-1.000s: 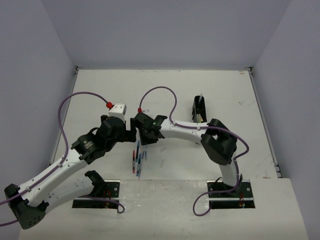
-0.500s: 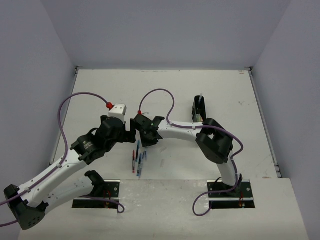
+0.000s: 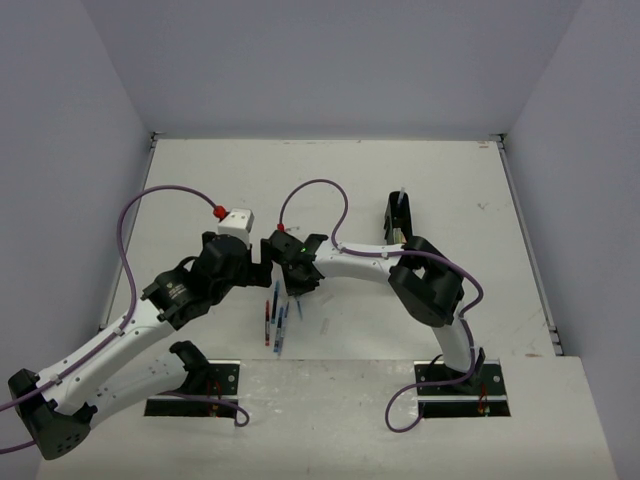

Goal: Sort the stationery into containers
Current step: Pick up the pen from the center of the board.

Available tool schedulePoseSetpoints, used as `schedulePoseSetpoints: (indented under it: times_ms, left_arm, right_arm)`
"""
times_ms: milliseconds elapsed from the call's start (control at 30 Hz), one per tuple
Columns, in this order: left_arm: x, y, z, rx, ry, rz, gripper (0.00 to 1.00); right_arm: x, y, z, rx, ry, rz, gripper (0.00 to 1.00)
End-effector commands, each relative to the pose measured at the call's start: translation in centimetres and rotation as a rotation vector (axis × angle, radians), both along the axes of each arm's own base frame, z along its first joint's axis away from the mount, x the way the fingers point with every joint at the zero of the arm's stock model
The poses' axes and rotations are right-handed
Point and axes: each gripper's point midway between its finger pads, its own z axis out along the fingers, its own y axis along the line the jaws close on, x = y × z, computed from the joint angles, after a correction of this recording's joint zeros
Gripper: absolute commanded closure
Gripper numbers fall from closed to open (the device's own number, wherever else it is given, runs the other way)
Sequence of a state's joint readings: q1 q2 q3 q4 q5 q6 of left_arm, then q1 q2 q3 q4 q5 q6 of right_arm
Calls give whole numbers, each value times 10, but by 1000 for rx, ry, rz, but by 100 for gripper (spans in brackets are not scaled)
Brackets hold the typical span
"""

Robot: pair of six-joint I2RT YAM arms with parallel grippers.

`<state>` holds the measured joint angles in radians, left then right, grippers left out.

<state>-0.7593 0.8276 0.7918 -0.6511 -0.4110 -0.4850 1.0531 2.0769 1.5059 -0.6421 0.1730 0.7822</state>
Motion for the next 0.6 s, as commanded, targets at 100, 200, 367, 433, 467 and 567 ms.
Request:
schedulePoseSetpoints:
  times_ms: [100, 200, 367, 433, 467, 567]
  left_arm:
    - [11, 3, 14, -23, -57, 56, 0]
    - [11, 8, 13, -11, -53, 86, 0]
    - [12, 15, 14, -7, -51, 138, 0]
    - [12, 18, 15, -4, -43, 171, 0]
    - [12, 18, 14, -13, -33, 188, 0]
    - [13, 15, 12, -41, -6, 217, 0]
  right_arm:
    - [0, -24, -5, -130, -50, -16, 78]
    - [-3, -30, -14, -159, -39, -11, 78]
    - [-8, -37, -27, -189, -14, -7, 79]
    - [-8, -39, -27, -195, -19, -1, 83]
    - [-7, -38, -26, -192, -23, 0, 88]
    - [-2, -34, -18, -164, -39, 4, 95]
